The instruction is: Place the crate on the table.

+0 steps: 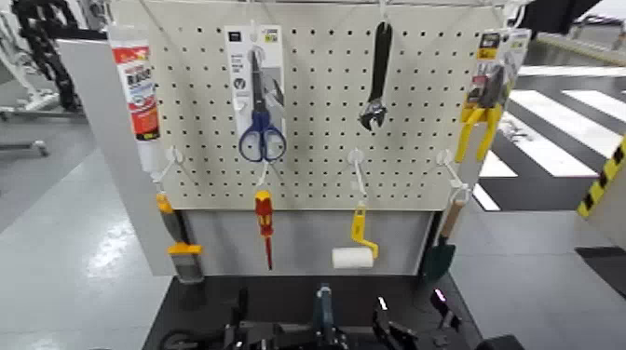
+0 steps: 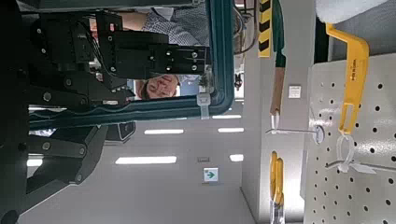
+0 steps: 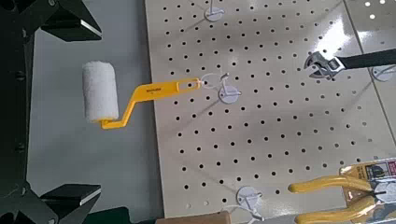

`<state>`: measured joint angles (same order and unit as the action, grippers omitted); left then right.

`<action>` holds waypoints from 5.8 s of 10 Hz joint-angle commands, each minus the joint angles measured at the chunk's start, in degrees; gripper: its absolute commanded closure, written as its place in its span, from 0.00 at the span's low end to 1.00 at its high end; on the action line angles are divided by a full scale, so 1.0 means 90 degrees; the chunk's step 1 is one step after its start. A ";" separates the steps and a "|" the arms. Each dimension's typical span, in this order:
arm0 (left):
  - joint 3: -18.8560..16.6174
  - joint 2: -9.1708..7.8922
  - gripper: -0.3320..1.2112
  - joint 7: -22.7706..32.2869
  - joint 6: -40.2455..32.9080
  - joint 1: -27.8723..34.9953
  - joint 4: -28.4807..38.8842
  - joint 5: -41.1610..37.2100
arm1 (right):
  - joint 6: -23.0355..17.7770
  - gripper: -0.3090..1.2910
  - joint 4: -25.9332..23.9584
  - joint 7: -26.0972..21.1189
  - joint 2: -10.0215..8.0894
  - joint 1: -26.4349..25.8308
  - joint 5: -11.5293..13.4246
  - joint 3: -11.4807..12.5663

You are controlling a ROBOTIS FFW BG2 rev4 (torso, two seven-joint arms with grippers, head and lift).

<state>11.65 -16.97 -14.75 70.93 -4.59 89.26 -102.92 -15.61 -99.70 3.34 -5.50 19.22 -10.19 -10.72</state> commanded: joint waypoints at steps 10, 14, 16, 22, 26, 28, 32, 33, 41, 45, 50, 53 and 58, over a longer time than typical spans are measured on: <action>-0.0113 -0.0223 0.98 0.0057 0.0147 -0.0447 -0.0406 0.0215 | -0.0122 0.28 0.0052 -0.0009 0.0015 0.0004 -0.0020 -0.0010; -0.0034 -0.0292 0.98 -0.0128 0.0176 -0.0808 -0.0718 0.0371 | -0.0131 0.28 0.0062 -0.0009 0.0025 0.0004 -0.0039 -0.0030; 0.0083 -0.0350 0.98 -0.0353 0.0176 -0.1043 -0.0914 0.0498 | -0.0161 0.28 0.0072 0.0000 0.0025 0.0004 -0.0039 -0.0030; 0.0600 -0.0477 0.98 -0.1212 0.0137 -0.1746 -0.1695 0.1084 | -0.0219 0.28 0.0101 -0.0009 0.0035 -0.0006 -0.0069 -0.0059; 0.0805 -0.0458 0.98 -0.1896 0.0039 -0.2088 -0.2125 0.1631 | -0.0239 0.28 0.0121 0.0000 0.0025 -0.0036 -0.0088 -0.0098; 0.0913 -0.0477 0.98 -0.2150 0.0020 -0.2234 -0.2281 0.1787 | -0.0248 0.28 0.0150 0.0000 0.0025 -0.0045 -0.0098 -0.0108; 0.1235 -0.0546 0.98 -0.2609 -0.0029 -0.2556 -0.2564 0.2022 | -0.0288 0.28 0.0179 0.0000 0.0025 -0.0075 -0.0108 -0.0127; 0.1313 -0.0555 0.98 -0.2707 -0.0068 -0.2644 -0.2652 0.2110 | -0.0317 0.28 0.0189 0.0000 0.0025 -0.0084 -0.0117 -0.0137; 0.1792 -0.0477 0.52 -0.3273 -0.0518 -0.2957 -0.3248 0.2295 | -0.0375 0.28 0.0238 0.0010 -0.0004 -0.0104 -0.0156 -0.0147; 0.1821 -0.0428 0.24 -0.3400 -0.0723 -0.2927 -0.3287 0.2305 | -0.0375 0.28 0.0238 0.0010 -0.0004 -0.0104 -0.0166 -0.0147; 0.1675 -0.0409 0.24 -0.3390 -0.0801 -0.2771 -0.3296 0.2325 | -0.0366 0.28 0.0238 0.0010 -0.0004 -0.0094 -0.0176 -0.0137; 0.0552 -0.0321 0.25 -0.2072 -0.0928 -0.1931 -0.2154 0.2510 | -0.0346 0.28 0.0218 0.0000 -0.0004 -0.0075 -0.0176 -0.0117; -0.0650 0.0011 0.30 -0.0744 -0.2139 -0.0330 0.0151 0.3653 | -0.0336 0.28 0.0199 0.0000 -0.0004 -0.0045 -0.0205 -0.0088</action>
<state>6.52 -17.04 -21.48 52.84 -9.03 88.49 -71.50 -18.67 -97.86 3.38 -5.54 18.80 -12.04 -11.55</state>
